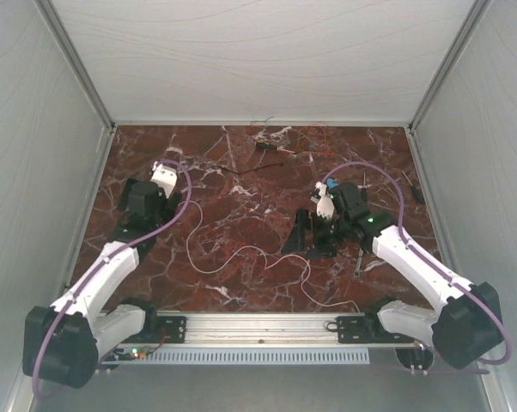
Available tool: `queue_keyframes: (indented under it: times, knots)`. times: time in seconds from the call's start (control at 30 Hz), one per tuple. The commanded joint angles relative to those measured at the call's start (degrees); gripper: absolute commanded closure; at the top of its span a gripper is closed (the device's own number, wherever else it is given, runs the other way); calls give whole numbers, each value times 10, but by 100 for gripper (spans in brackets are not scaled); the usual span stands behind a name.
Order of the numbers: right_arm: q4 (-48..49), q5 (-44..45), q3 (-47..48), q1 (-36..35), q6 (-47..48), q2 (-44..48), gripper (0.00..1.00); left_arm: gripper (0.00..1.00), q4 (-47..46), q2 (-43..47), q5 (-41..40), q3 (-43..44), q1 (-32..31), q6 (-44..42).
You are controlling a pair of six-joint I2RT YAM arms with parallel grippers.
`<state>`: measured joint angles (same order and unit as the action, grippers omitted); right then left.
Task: Zip-tie the wires
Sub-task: Straighten the cable at the center of the board.
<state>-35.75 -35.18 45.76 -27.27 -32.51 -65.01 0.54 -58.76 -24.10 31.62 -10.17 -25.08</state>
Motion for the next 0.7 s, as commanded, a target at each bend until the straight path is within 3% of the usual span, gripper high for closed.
queue_keyframes:
  times: [0.0,0.27,0.53,0.67]
  knots:
    - [1,46,24,-2,-3,15,2,0,-37,27,16,11,2,17]
    - [47,-46,47,-13,7,23,13,0,-44,70,41,7,2,32]
    - [110,2,78,-19,-6,22,16,0,-60,110,45,2,2,48]
    - [156,73,88,-19,-6,21,16,0,-83,130,25,-1,2,67]
